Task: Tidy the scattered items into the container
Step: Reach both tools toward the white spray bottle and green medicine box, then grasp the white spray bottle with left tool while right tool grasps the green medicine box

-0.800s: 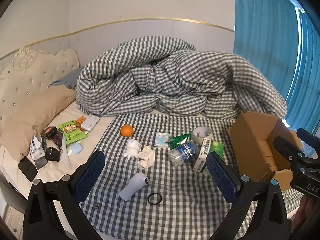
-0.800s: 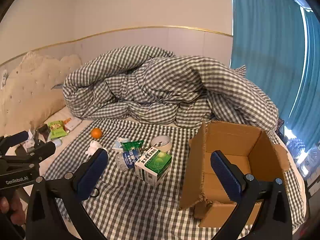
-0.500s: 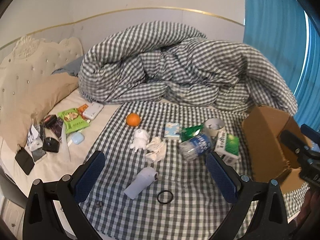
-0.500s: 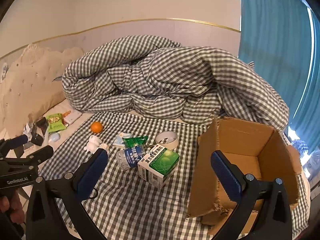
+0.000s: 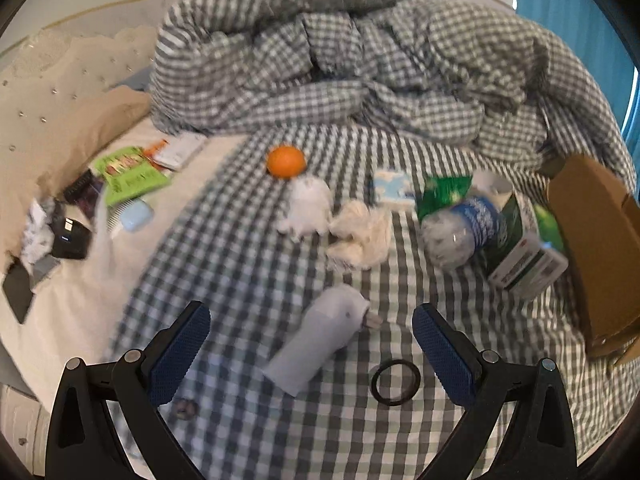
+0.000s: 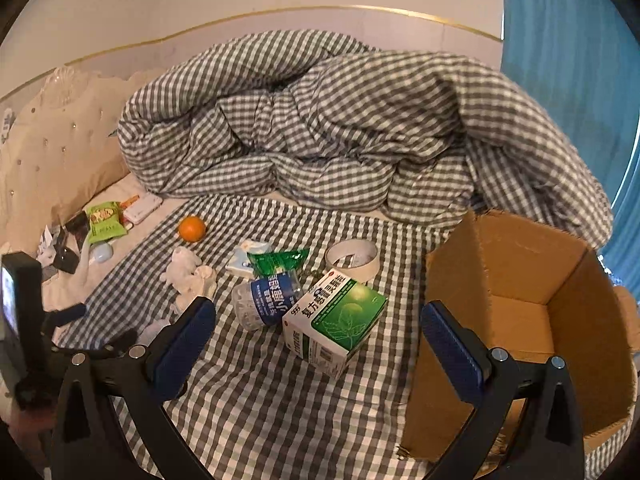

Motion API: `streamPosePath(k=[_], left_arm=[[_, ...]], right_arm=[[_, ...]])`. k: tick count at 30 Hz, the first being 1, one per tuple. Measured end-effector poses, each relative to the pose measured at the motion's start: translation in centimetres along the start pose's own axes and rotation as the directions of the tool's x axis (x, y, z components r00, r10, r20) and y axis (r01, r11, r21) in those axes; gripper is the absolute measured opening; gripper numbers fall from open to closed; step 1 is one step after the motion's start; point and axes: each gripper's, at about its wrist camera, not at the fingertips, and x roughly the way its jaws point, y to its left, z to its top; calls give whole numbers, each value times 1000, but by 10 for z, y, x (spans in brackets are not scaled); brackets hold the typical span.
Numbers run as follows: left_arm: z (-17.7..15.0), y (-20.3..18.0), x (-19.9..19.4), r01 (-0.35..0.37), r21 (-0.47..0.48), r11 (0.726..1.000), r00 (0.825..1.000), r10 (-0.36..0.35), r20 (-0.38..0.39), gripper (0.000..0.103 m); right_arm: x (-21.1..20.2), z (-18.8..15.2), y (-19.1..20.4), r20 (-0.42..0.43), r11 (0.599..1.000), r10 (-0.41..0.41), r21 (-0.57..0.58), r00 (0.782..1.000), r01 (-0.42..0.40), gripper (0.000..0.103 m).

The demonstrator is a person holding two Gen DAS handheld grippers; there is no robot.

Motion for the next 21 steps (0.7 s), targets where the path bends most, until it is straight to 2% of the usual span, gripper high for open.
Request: streamPosePath(k=[3,7,11,14,16,18,21], left_arm=[[-11,-5,16,33,2,999,999,-33,-26,103],[-16,-8,37,16,39,999,999,-15,-42,103],[-13,-3,58,59,56,997,995,-55,-78,102],[-14,-2,69,80,84,993,991,-70,-114,90],[-15,0,73,105,80,991,987,-94,-133,76],[-16,4,77,114,71,991,983,-102,-150,54],[-20,8,77,121,60,991,983,-111,-147,44]], right_arm=[[15,-4,2,-25,1000,13,-4,1000,-13,103],[32,-7,4,-52,999,32,-13,998,-33,103],[40,-8,5,-60,999,31,-19,998,-32,103],[49,-7,4,-68,999,29,-25,997,-31,103],[57,-7,3,-79,999,28,-27,996,-31,103],[66,-7,-1,-92,999,34,-14,995,-35,103],[82,-5,-3,-122,999,49,11,991,-48,103]])
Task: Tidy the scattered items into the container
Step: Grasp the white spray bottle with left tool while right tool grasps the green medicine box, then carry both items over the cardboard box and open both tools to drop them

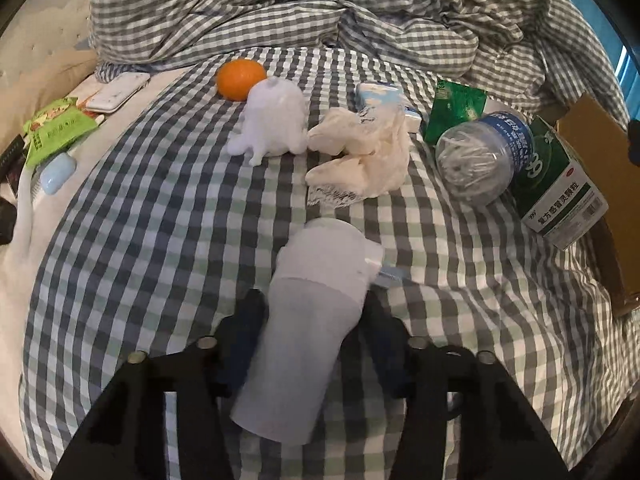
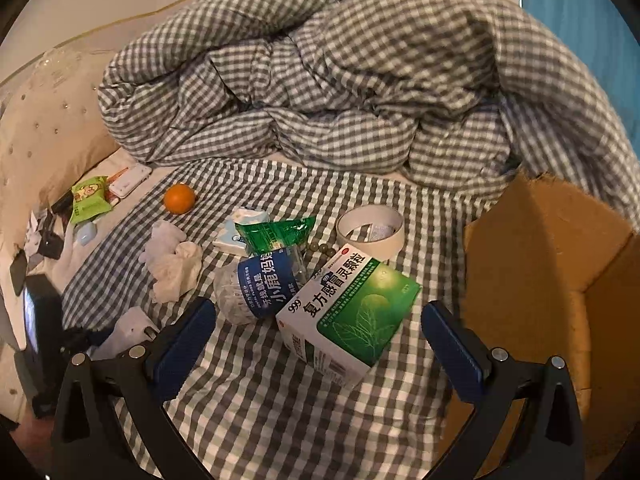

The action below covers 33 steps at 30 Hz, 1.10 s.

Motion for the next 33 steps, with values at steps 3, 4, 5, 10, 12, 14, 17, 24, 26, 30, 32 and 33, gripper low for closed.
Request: streamPosePath(k=[3,4,5,10,12,14,17,24,26,30,32,33], left_arm=[[-2,2,-3,1,-8,1000,1000,-1,8,44],[-3,3,-5,-1,-15,1000,1000,1,12,44],[-3,4,-7,-3,-26,1000,1000,3,18,44],[-3,9,-24,-21,-56,998,998,25,62,44],[-1,10,-33,-31,-59,998,996,35,80,44],[2,12,-40,-39,-73,997,995,45,92,44],[6,14,-52,-47,-95,994,992,58,116,44],[16,6,-82,-49,-99,994,981,66,180,44],[18,2,-90,-45,-99,994,979,64,191,44],[20,-7,-105,-34,-93,995,975,54,216,44],[20,-13,-116,-34,-84,996,972,53,230,44],[20,-17,-121,-35,-79,996,970,53,238,44]], right_arm=[[17,1,1,-33,998,-58,-1,998,58,103],[24,1,2,-51,997,-82,-1,995,82,103],[30,1,0,-62,996,-91,1,994,91,103],[59,-1,-7,-120,984,-178,-11,977,178,103],[66,-4,-10,-143,985,-169,-3,975,170,103],[73,-6,-13,-164,987,-156,24,974,162,103],[79,-10,-15,-181,987,-140,52,973,152,102],[72,-15,-20,-158,994,-62,84,986,76,93],[65,-16,-18,-144,993,-73,79,987,85,92],[45,-17,-14,-104,995,-57,77,993,65,90],[31,-17,-13,-82,995,-36,85,996,43,90],[21,-17,-13,-68,995,-23,91,997,29,90]])
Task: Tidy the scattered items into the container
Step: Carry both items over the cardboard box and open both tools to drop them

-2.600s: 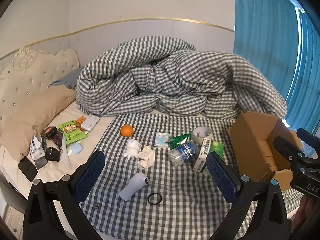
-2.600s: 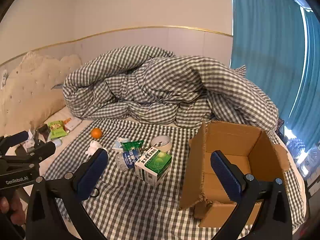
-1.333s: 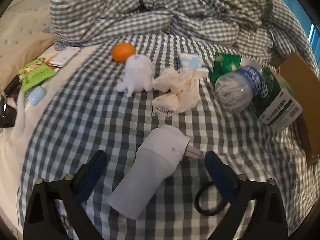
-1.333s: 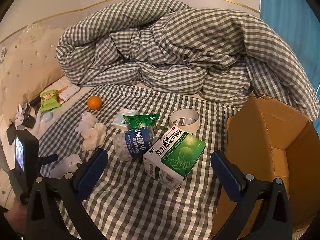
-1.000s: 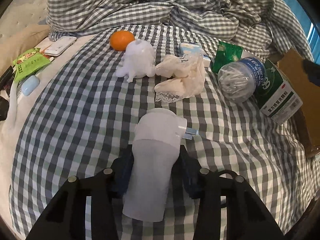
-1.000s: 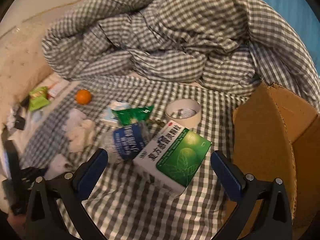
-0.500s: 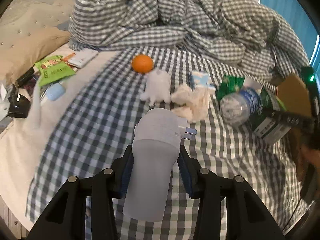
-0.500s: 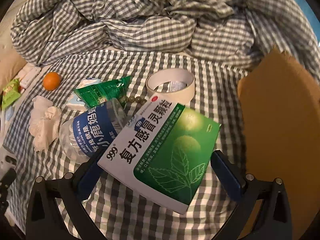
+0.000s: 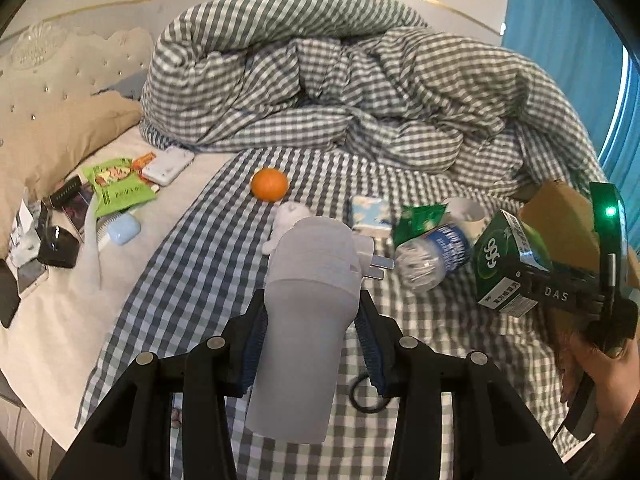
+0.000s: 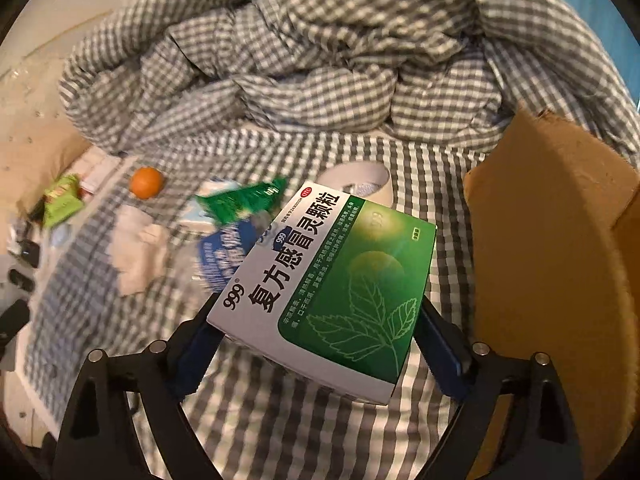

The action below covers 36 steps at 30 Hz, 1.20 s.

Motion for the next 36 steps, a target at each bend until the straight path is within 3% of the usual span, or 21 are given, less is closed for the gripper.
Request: streamPosePath(k=[5,12,19,23,30,36], left_arm=[[7,-15,-29,4,11,1000,999,-5,48,44],[23,-52,-78,35,39,999,990,-40,138,44],[42,-111,-119,98,94,991,970,-116,214,44],[51,-151,-134,144,138,980,954,-175,243,44],[56,-216,-148,201,224,954,931,-257,258,44],[60,-255,-151,227,261,938,921,-294,254,44]], right_arm=[[-54,-1,1,93,998,61,3,994,-62,90],[-147,5,-10,252,996,86,-5,964,-88,90],[-227,5,-57,382,999,15,27,924,-27,90],[-263,-3,-97,432,996,-76,75,899,48,90],[-282,-8,-158,441,978,-192,165,877,131,90],[-265,0,-189,409,970,-227,180,884,166,90]])
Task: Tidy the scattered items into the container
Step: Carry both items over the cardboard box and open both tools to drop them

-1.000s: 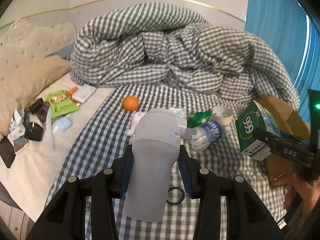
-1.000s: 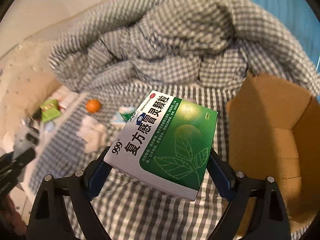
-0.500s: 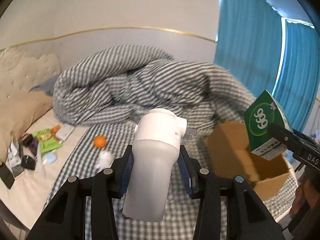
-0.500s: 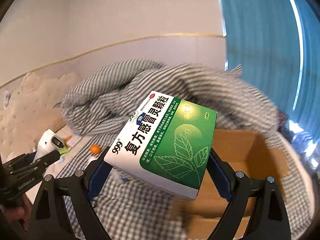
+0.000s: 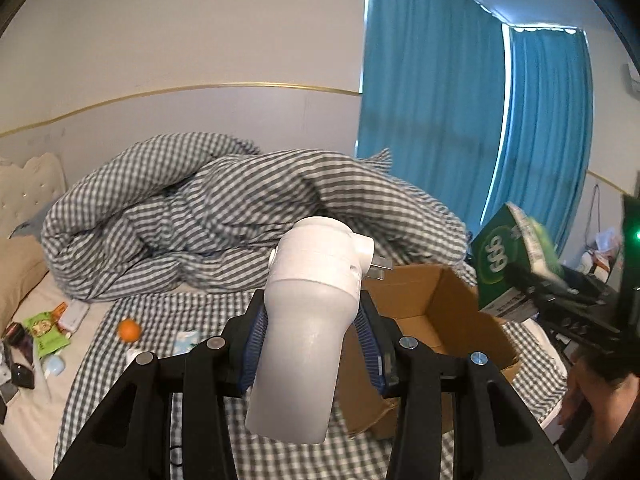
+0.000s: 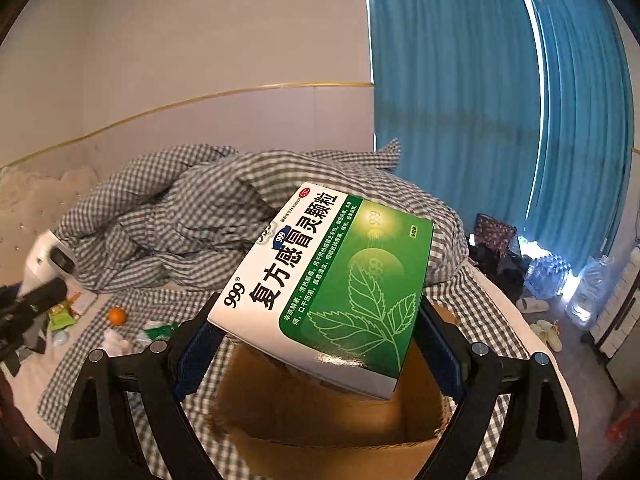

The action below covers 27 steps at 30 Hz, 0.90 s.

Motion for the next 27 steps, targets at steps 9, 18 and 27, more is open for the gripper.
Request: streamPosePath(k=[9,18,27], left_arm=[[3,-28,26,21,4,1000,999,-20,-33,44],[3,-45,47,46,18,999,997,-45,-59,44],[3,-88,79,135,44,990,987,-130,-97,44]], right_arm=[[35,-13,-13,-51,999,-23,-49,998,21,93],[30,-20,-35,-32,996,-81,-33,996,80,100],[1,-16,-64,14,991,-133,3,991,133,103]])
